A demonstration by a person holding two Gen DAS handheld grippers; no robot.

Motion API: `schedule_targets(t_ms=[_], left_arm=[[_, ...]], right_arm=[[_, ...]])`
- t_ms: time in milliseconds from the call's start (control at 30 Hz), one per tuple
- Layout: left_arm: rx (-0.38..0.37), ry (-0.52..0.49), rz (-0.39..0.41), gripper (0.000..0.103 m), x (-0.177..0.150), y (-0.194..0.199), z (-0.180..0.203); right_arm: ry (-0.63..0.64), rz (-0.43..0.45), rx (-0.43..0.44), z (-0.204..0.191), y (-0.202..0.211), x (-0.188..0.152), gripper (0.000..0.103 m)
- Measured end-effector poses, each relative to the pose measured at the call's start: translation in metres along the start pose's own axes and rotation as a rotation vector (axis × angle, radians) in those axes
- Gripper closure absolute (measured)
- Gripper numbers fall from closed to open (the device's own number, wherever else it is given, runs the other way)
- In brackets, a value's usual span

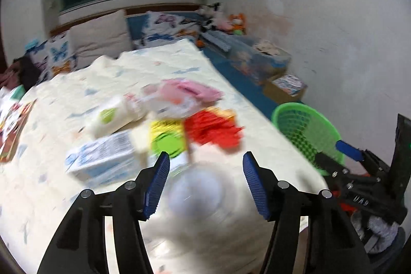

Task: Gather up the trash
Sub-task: 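Move both tools back over the mattress toward the remaining trash, then grasp the second clear jelly cup with the left tool while the right tool grasps the clear round lid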

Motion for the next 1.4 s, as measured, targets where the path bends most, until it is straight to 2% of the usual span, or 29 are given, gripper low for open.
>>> schedule_targets(t_ms=[67, 167, 233, 600, 867, 967, 1100, 1400], left_arm=[[0.026, 0.020, 0.003, 0.032, -0.010, 0.006, -0.016], [0.050, 0.046, 0.003, 0.030, -0.028, 0.012, -0.031], [0.052, 0.062, -0.005, 0.024, -0.040, 0.013, -0.038], [0.075, 0.089, -0.079, 0.023, -0.087, -0.001, -0.055], [0.078, 0.102, -0.097, 0.024, -0.093, -0.010, -0.061], [0.067, 0.110, -0.106, 0.032, -0.097, -0.011, -0.060], [0.063, 0.115, -0.108, 0.036, -0.099, -0.011, -0.059], [0.059, 0.106, -0.054, 0.037, -0.089, 0.005, -0.061]], right_arm=[[0.009, -0.006, 0.019, -0.009, -0.002, -0.002, 0.016], [0.022, -0.015, 0.041, -0.022, -0.006, -0.003, 0.016], [0.031, -0.022, 0.051, -0.028, -0.007, -0.005, 0.016], [0.049, -0.059, 0.077, -0.046, -0.017, -0.017, 0.015], [0.056, -0.074, 0.097, -0.055, -0.021, -0.022, 0.015], [0.061, -0.078, 0.101, -0.058, -0.022, -0.024, 0.015], [0.063, -0.084, 0.103, -0.060, -0.022, -0.026, 0.015], [0.083, -0.090, 0.141, -0.074, -0.021, -0.028, 0.014]])
Point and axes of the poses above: each gripper's, at about its wrist camera, not at the fingertips, and y roughly against the way its jaws point, z to its right, x to its top, the point moved 6 cm from there along -y, roughly the way its jaws point, and after that the axes turned 8 degrees about z, right-handed, at the moved point
